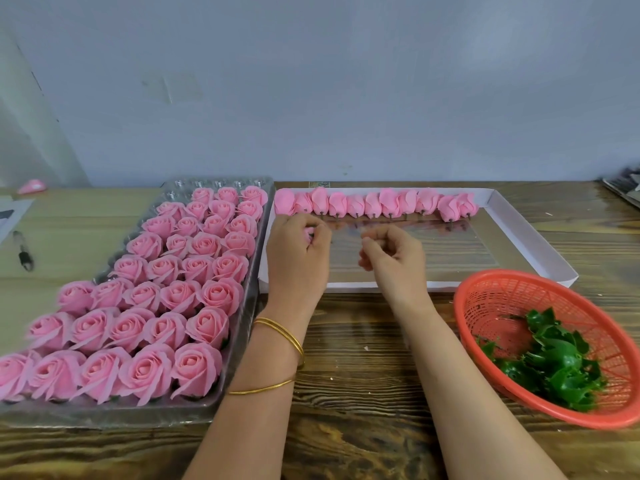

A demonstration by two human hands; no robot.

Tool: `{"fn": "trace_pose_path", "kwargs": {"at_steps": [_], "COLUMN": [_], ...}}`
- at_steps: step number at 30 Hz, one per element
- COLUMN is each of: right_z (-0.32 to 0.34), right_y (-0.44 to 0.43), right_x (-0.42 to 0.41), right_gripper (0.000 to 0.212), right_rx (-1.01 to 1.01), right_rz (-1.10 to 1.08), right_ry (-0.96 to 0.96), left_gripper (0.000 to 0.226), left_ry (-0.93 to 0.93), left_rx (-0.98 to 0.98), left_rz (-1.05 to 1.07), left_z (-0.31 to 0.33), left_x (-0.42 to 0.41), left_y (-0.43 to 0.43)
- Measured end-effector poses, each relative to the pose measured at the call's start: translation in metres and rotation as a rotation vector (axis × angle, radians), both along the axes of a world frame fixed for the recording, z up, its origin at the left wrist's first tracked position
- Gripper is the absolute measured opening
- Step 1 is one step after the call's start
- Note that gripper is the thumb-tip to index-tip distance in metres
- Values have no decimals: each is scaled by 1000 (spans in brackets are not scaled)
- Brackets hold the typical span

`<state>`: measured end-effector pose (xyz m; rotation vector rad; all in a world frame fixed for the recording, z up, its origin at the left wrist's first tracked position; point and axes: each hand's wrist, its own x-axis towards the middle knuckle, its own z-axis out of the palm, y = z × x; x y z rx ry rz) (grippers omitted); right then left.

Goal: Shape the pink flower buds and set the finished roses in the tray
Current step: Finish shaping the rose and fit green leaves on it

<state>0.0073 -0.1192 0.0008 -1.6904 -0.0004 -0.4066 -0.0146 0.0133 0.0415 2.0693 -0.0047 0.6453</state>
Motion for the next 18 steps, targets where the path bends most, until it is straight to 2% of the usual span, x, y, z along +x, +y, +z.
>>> {"fn": "trace_pose_path", "kwargs": {"at_steps": [7,11,14,18], "right_z": [-4,-1,1,4], "right_y": [-2,-2,-2,-2], "right_x": [0,-1,-2,-4], "right_gripper": [22,24,22,20], "right_rx": [-49,-77,-103,-123], "right_rz": [18,10,6,8], "right_ry": [35,54,63,75], "left_gripper": [20,15,22,20], "left_ry": [-35,-31,-8,56], "left_rx": [10,69,79,121], "left_rz": [11,25,38,78], "left_z": [46,69,82,87], "left_x": [-10,-11,-10,-5], "left_y": [34,69,96,133]}}
